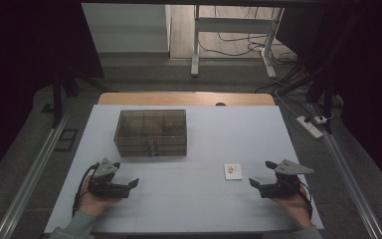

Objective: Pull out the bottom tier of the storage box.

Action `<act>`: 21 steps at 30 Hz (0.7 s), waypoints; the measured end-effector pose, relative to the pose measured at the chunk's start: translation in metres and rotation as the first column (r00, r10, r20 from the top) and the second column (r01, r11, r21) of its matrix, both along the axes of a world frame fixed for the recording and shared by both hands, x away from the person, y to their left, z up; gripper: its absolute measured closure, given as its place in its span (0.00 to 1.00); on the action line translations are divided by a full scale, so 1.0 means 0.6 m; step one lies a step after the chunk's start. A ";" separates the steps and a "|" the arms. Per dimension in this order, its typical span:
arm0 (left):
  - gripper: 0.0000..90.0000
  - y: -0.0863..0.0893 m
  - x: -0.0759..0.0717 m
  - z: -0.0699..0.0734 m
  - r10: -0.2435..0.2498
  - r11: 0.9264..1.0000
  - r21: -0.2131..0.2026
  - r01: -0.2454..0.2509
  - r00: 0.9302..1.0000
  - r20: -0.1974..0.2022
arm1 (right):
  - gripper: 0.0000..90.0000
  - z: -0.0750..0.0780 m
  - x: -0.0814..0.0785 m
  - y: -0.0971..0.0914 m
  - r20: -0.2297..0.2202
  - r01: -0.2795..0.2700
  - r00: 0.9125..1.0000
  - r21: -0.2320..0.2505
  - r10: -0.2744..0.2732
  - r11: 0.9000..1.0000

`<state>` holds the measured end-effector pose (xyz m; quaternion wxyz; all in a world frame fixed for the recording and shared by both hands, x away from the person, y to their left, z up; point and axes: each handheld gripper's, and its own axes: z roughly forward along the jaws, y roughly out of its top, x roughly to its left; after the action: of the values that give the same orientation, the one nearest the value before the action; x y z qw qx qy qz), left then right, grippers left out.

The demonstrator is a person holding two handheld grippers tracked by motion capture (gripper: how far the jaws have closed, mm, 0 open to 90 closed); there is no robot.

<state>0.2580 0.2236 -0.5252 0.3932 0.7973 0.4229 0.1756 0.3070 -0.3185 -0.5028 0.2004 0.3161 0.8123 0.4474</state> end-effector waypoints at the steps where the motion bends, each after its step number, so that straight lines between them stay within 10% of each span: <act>1: 0.08 -0.001 0.000 0.000 -0.002 1.000 0.008 0.002 1.000 0.004 | 0.09 0.000 0.000 0.000 -0.001 -0.002 1.000 -0.002 0.002 1.000; 9: 0.02 0.005 -0.006 0.001 0.004 0.999 0.037 -0.007 0.997 0.077 | 0.09 -0.001 0.000 0.003 -0.003 -0.008 1.000 0.001 0.008 1.000; 21: 0.03 -0.002 -0.011 0.003 0.018 0.998 0.051 -0.021 0.998 0.065 | 0.09 -0.002 -0.001 0.002 -0.012 -0.003 1.000 -0.011 0.002 1.000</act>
<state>0.2517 0.2226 -0.5231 0.3842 0.7970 0.4129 0.2161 0.3062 -0.3175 -0.5038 0.1969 0.3165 0.8163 0.4412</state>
